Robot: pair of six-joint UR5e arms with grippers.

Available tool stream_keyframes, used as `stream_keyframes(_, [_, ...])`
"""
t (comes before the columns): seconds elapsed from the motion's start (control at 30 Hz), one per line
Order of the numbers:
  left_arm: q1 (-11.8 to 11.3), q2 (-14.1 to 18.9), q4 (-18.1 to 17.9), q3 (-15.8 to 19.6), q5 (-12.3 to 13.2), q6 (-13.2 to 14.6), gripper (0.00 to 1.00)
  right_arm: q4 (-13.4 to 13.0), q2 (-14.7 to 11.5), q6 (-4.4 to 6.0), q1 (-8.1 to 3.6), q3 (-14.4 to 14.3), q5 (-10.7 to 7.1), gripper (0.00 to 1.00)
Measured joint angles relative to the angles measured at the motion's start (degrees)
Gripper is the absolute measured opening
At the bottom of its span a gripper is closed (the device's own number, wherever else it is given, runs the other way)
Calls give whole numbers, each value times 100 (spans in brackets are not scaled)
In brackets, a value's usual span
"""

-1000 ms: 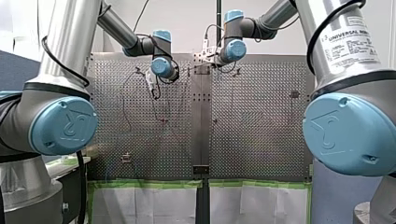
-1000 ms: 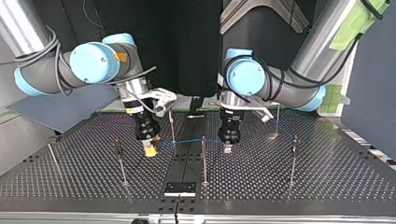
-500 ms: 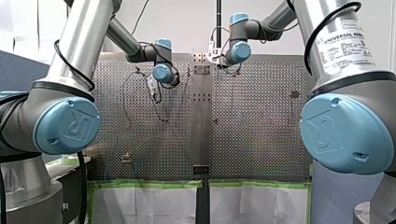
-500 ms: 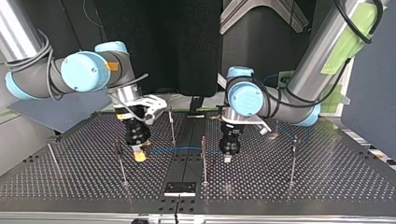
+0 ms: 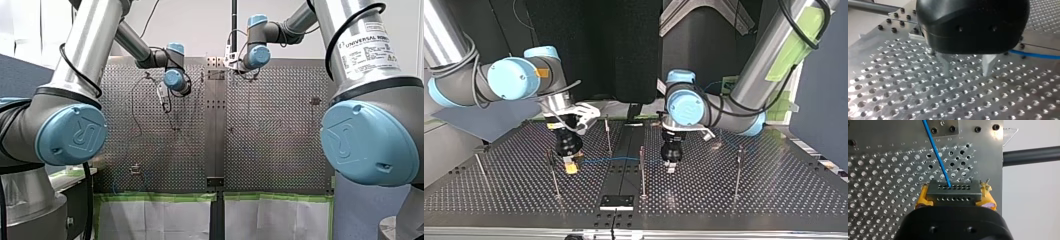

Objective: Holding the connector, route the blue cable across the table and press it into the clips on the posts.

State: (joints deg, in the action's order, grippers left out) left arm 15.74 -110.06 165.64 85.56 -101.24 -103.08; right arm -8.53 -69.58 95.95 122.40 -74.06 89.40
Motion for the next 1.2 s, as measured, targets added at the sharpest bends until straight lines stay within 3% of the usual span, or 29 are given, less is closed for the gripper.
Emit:
stream_keyframes(0.4, [227, 346, 477, 274, -102, 10, 100, 2, -4, -28, 14, -2, 0, 0])
stream_keyframes(0.93, [551, 1081, 499, 847, -9, -83, 100, 15, -8, -53, -10, 0, 0, 0])
stream_keyframes(1.2, [849, 1502, 383, 891, -53, 65, 100, 30, -19, -61, -20, 0, 18, 0])
